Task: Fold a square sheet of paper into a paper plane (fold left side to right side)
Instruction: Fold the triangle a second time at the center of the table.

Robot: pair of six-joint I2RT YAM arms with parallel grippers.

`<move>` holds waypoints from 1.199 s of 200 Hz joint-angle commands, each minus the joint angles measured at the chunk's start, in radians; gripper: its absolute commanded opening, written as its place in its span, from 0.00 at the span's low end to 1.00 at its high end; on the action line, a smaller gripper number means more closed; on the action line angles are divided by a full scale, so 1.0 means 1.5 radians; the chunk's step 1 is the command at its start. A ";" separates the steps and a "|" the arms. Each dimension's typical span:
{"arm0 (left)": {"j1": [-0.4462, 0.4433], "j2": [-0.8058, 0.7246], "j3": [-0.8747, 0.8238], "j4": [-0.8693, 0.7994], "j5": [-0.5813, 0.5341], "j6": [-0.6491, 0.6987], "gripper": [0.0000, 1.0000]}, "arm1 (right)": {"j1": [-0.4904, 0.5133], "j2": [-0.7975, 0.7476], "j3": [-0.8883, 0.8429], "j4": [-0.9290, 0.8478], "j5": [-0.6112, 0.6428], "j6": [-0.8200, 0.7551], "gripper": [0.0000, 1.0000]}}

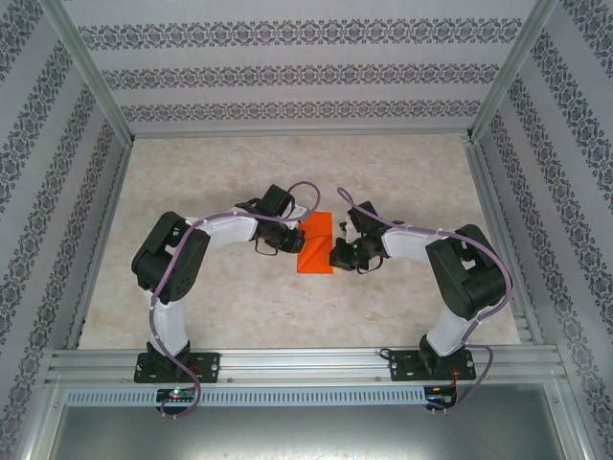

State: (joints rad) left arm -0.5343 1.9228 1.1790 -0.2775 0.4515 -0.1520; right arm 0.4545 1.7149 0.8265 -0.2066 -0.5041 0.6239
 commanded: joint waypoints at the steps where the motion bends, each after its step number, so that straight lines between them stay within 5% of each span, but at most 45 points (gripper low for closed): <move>1: 0.011 0.013 0.015 -0.002 -0.008 0.022 0.01 | 0.006 0.023 -0.001 -0.056 0.041 -0.014 0.01; 196: 0.006 0.032 -0.015 0.004 -0.004 0.016 0.00 | 0.009 -0.003 0.012 -0.042 0.036 -0.014 0.03; 240: 0.003 0.038 -0.020 0.013 -0.007 0.014 0.00 | -0.001 -0.074 0.007 -0.013 0.045 0.004 0.12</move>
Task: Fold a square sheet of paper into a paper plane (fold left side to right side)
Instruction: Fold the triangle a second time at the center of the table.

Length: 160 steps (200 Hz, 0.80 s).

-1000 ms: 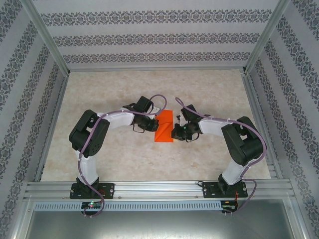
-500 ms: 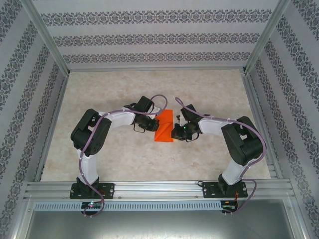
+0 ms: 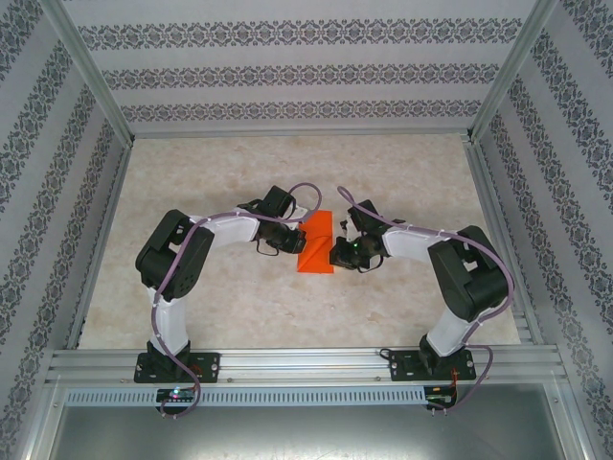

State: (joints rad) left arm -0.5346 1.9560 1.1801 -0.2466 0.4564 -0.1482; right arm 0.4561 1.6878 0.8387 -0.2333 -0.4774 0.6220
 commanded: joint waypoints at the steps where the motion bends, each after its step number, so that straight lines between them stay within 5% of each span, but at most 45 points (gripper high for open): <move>1: 0.003 0.016 -0.021 -0.008 -0.010 0.012 0.00 | -0.003 -0.058 -0.002 0.005 0.028 0.006 0.12; 36: 0.003 0.016 -0.018 -0.008 -0.011 0.011 0.00 | -0.010 -0.102 -0.032 0.098 0.009 0.062 0.04; 75: 0.001 0.015 -0.018 -0.012 -0.015 0.012 0.00 | 0.006 -0.024 -0.015 0.244 -0.048 0.149 0.00; 160: -0.004 0.015 -0.013 -0.016 -0.022 0.012 0.00 | 0.033 0.092 0.048 0.272 -0.044 0.167 0.00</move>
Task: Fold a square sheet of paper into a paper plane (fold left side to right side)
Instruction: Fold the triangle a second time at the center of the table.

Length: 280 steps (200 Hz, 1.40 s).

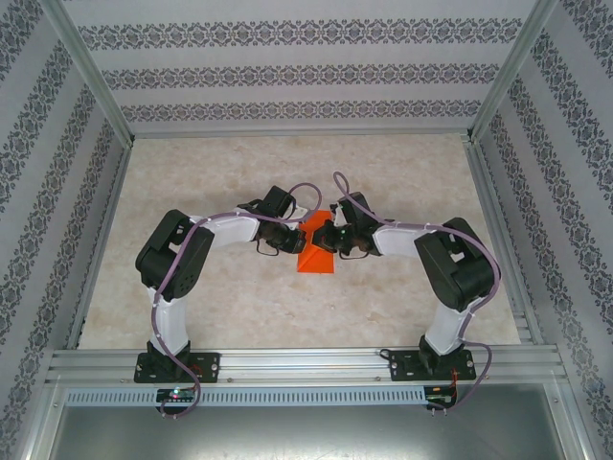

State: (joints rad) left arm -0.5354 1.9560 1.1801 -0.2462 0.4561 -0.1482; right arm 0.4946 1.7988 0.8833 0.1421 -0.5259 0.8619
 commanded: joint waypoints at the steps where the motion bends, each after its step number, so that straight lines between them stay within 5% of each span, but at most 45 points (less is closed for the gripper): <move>1: -0.003 0.015 -0.013 -0.016 -0.022 0.012 0.00 | 0.008 0.019 0.019 0.022 -0.011 0.006 0.00; 225: -0.008 0.011 -0.010 -0.030 -0.028 0.018 0.00 | 0.014 0.063 0.026 -0.086 0.059 -0.081 0.00; 280: -0.008 -0.068 -0.014 -0.034 -0.044 -0.003 0.17 | 0.014 0.067 0.009 -0.092 0.064 -0.087 0.00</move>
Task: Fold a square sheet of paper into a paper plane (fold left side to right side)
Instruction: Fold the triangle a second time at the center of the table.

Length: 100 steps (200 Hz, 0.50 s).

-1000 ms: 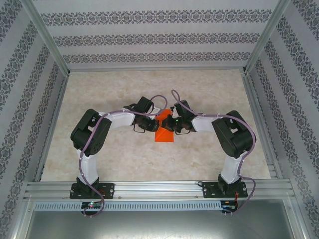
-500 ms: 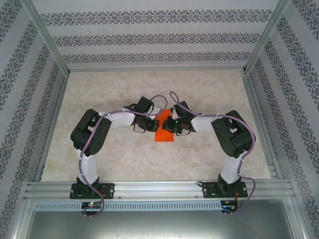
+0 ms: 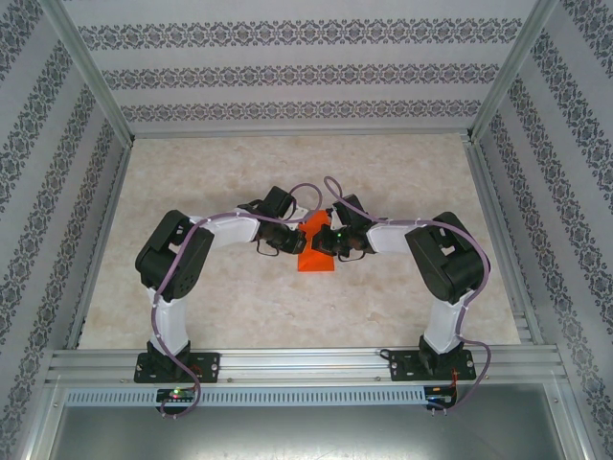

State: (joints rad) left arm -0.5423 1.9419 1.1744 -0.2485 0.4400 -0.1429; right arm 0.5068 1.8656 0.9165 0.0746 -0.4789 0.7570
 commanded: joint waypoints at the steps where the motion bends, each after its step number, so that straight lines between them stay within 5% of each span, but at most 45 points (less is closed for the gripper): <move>1: -0.004 -0.059 -0.009 -0.033 -0.035 -0.007 0.17 | 0.006 0.023 -0.013 -0.047 0.033 -0.017 0.00; 47: -0.003 -0.161 -0.031 -0.044 -0.068 -0.028 0.29 | 0.006 0.020 -0.017 -0.050 0.033 -0.023 0.00; 100: -0.018 -0.184 -0.126 0.089 0.152 -0.143 0.24 | 0.006 0.018 -0.013 -0.054 0.030 -0.026 0.00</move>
State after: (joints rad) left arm -0.5465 1.6432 1.0500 -0.2314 0.4744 -0.2386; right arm 0.5068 1.8656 0.9165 0.0746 -0.4789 0.7513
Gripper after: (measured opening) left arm 0.246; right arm 0.036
